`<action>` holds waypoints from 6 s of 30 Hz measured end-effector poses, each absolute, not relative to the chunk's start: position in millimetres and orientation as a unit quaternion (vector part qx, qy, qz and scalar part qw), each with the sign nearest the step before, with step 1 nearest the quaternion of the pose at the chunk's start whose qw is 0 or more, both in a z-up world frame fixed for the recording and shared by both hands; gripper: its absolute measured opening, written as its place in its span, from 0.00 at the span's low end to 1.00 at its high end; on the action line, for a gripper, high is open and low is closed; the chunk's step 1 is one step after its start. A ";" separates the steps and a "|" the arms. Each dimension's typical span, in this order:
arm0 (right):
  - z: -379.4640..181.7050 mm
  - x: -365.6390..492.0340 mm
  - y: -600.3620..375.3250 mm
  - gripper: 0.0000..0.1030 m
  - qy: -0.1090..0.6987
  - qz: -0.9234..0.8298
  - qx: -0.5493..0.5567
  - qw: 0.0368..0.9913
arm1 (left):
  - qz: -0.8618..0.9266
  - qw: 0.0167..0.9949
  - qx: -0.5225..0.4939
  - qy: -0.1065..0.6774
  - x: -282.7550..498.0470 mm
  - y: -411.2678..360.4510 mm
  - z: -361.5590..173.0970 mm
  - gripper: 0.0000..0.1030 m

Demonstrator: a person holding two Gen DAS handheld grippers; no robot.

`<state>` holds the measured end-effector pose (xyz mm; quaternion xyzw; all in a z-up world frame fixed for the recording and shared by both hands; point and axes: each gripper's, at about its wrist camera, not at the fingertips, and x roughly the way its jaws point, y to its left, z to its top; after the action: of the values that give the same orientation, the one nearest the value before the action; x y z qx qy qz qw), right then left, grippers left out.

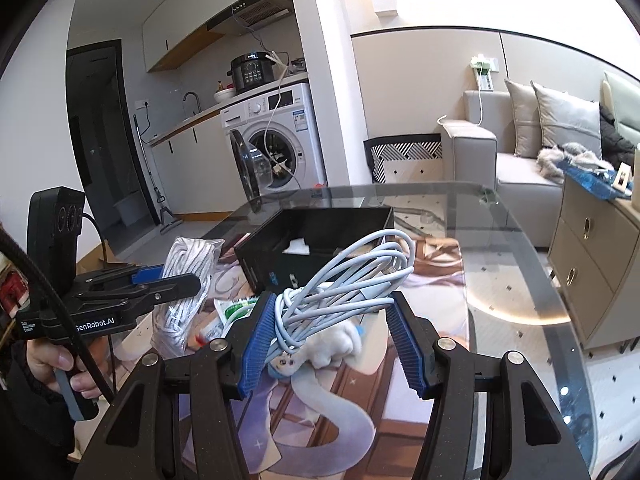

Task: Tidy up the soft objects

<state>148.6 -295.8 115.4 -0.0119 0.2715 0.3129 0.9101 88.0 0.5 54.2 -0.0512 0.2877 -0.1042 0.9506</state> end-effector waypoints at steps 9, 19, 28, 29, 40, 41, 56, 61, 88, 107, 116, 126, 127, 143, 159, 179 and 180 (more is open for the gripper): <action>138.2 155.6 -289.5 0.55 0.246 0.308 -0.015 0.919 | -0.088 0.957 -0.045 0.271 103.0 8.8 75.0 0.41; 152.3 176.4 -278.8 0.55 0.240 0.294 -0.016 0.925 | -0.080 0.959 -0.043 0.269 129.7 11.0 85.1 0.41; 161.5 191.1 -272.3 0.55 0.237 0.294 -0.030 0.926 | -0.083 0.960 -0.033 0.266 146.7 9.4 99.0 0.41; 161.5 191.3 -270.9 0.55 0.236 0.295 -0.032 0.926 | -0.084 0.960 -0.032 0.265 147.4 9.2 100.5 0.41; 167.3 206.9 -263.0 0.55 0.233 0.294 -0.048 0.926 | -0.083 0.960 -0.033 0.267 166.9 12.1 109.1 0.41; 166.8 208.4 -262.1 0.55 0.234 0.295 -0.049 0.925 | -0.083 0.959 -0.033 0.268 168.3 11.2 108.8 0.41; 157.1 237.9 -246.3 0.55 0.246 0.292 -0.068 0.922 | -0.081 0.952 -0.048 0.292 193.2 8.7 88.0 0.41; 154.3 244.0 -242.5 0.55 0.244 0.288 -0.073 0.923 | -0.074 0.949 -0.053 0.302 201.4 9.6 78.6 0.41; 123.1 279.1 -209.5 0.55 0.251 0.263 -0.129 0.923 | -0.030 0.963 -0.087 0.252 219.5 19.5 59.2 0.41; 106.6 292.5 -198.4 0.55 0.258 0.264 -0.154 0.917 | -0.013 0.968 -0.103 0.228 232.1 23.1 52.0 0.41; 93.9 296.7 -186.0 0.55 0.263 0.280 -0.189 0.904 | -0.019 0.963 -0.089 0.255 243.5 15.9 36.4 0.41; 78.1 302.7 -174.7 0.55 0.292 0.313 -0.204 0.881 | -0.023 0.957 -0.043 0.285 245.7 4.1 32.0 0.41; 77.9 303.8 -175.1 0.55 0.294 0.314 -0.201 0.880 | -0.024 0.956 -0.040 0.288 245.9 3.3 32.3 0.41; 78.4 302.2 -176.6 0.55 0.331 0.338 -0.194 0.860 | -0.056 0.944 -0.001 0.325 236.7 -13.0 26.7 0.40; 119.4 267.2 -211.5 0.99 0.273 0.318 -0.149 0.896 | -0.045 0.957 -0.053 0.281 194.5 18.1 60.7 1.00; 105.6 198.4 -264.1 1.00 0.317 0.308 -0.077 0.894 | 0.018 0.954 -0.027 0.298 123.4 31.6 49.8 1.00; 101.9 195.5 -264.9 1.00 0.321 0.310 -0.079 0.891 | 0.017 0.953 -0.027 0.301 121.4 31.3 47.6 1.00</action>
<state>195.5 -264.9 101.9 -0.0788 0.3213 0.3098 0.8914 121.4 31.3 47.6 -0.0272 0.3007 0.0174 0.9532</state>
